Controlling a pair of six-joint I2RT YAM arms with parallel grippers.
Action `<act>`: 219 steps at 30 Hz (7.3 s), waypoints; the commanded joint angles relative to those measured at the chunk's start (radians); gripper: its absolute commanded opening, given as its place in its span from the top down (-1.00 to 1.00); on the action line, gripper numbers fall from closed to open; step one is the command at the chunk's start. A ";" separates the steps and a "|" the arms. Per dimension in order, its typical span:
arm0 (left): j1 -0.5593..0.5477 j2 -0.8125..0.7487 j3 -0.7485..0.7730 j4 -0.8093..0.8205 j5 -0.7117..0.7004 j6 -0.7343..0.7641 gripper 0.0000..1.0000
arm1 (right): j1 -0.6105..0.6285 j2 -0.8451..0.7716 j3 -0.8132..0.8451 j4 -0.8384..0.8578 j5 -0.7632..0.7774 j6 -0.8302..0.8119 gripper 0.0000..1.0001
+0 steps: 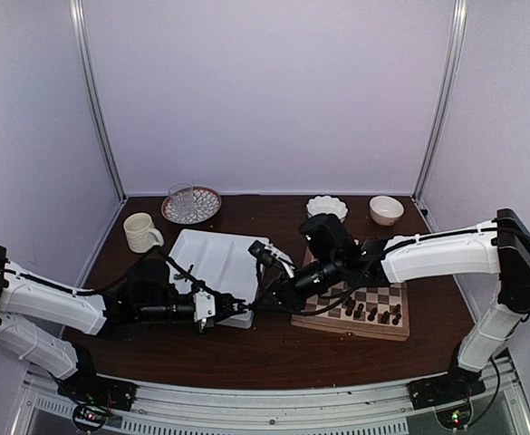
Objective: Set up the chess pieces on the board
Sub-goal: Adjust the bishop, then place the bishop on f8, then pick up the knight from the storage box.
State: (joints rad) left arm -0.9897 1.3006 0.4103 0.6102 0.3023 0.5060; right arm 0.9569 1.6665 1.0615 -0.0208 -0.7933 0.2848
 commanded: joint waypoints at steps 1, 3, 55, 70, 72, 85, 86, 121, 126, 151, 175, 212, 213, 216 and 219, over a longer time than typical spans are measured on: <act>-0.010 -0.021 0.007 0.046 -0.048 -0.039 0.99 | -0.004 -0.039 -0.034 0.138 0.054 0.046 0.40; -0.010 -0.027 0.003 0.062 -0.069 -0.060 0.99 | -0.004 -0.057 -0.065 0.188 0.080 0.069 0.25; -0.010 -0.042 -0.046 0.173 -0.067 -0.140 -0.35 | -0.001 -0.045 0.138 -0.266 0.214 -0.048 1.00; 0.081 -0.109 -0.053 0.107 -0.162 -0.303 -0.44 | -0.005 0.099 0.520 -1.147 0.759 -0.114 1.00; 0.086 -0.125 -0.061 0.106 -0.178 -0.307 -0.44 | -0.006 0.119 0.528 -1.181 0.809 -0.112 1.00; 0.088 -0.138 -0.051 0.041 -0.254 -0.294 -0.45 | -0.012 0.212 0.535 -1.286 0.913 -0.111 1.00; 0.089 -0.138 -0.051 0.039 -0.255 -0.295 -0.45 | -0.013 0.217 0.531 -1.286 0.914 -0.111 1.00; 0.094 -0.121 -0.027 -0.017 -0.258 -0.299 -0.46 | -0.056 0.290 0.432 -1.185 0.849 -0.151 1.00; 0.094 -0.123 -0.027 -0.021 -0.258 -0.298 -0.45 | -0.056 0.279 0.417 -1.180 0.847 -0.148 0.99; 0.094 -0.122 -0.019 -0.040 -0.258 -0.296 -0.45 | -0.056 0.242 0.396 -1.172 0.804 -0.147 1.00; 0.097 -0.167 -0.022 -0.067 -0.372 -0.376 -0.47 | -0.054 0.191 0.505 -1.212 0.826 -0.145 0.30; 0.496 0.126 0.337 -0.781 -0.464 -0.693 -0.02 | -0.047 -0.321 -0.003 -0.180 0.670 -0.256 0.07; 0.496 0.137 0.345 -0.782 -0.467 -0.684 -0.02 | -0.047 -0.330 -0.016 -0.163 0.669 -0.254 0.07; 0.497 0.173 0.364 -0.783 -0.482 -0.671 -0.01 | -0.047 -0.348 -0.044 -0.135 0.667 -0.251 0.06; 0.500 0.218 0.389 -0.782 -0.485 -0.657 0.06 | -0.047 -0.353 -0.051 -0.125 0.663 -0.248 0.06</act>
State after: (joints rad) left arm -0.5014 1.4704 0.7517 -0.1799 -0.1787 -0.1913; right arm 0.9100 1.3388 1.0271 -0.2226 -0.1150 0.0277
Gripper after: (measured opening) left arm 0.488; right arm 0.469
